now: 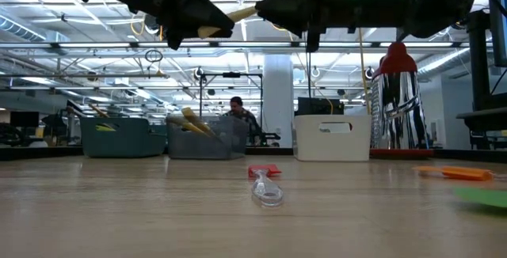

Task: Pick & Place Kitchen Items
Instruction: Put the yellow knife into the black bin

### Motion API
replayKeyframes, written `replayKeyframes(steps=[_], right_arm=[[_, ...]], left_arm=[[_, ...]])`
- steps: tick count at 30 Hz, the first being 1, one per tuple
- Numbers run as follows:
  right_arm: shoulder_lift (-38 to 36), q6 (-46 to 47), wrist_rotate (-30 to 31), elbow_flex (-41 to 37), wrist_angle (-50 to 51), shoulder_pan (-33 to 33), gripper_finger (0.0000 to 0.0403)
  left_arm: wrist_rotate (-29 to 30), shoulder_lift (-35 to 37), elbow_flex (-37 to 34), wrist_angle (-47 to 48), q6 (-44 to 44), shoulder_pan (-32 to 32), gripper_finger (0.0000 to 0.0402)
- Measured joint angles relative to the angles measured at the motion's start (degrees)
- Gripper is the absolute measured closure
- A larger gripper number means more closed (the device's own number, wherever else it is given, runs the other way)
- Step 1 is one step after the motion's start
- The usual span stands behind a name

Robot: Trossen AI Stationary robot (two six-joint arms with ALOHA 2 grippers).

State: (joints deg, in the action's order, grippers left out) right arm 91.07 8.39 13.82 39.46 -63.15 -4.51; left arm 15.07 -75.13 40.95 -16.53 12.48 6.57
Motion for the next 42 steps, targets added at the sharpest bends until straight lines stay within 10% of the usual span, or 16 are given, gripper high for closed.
replayKeyframes(steps=[13, 28, 42], right_arm=[[0.22, 4.49, -0.35, -0.11, 9.87, -0.04, 0.0349], [0.17, 4.46, -0.38, -0.11, 9.89, -0.09, 0.0348], [0.17, 4.43, -0.37, -0.09, 9.87, -0.04, 0.0348]], left_arm=[[0.63, 6.20, 0.97, 12.59, 8.24, -5.28, 0.0333], [1.42, 1.71, 22.08, 61.38, 23.73, -14.03, 0.0331], [-12.26, -9.55, 24.09, 64.08, 21.84, -21.09, 0.0330]])
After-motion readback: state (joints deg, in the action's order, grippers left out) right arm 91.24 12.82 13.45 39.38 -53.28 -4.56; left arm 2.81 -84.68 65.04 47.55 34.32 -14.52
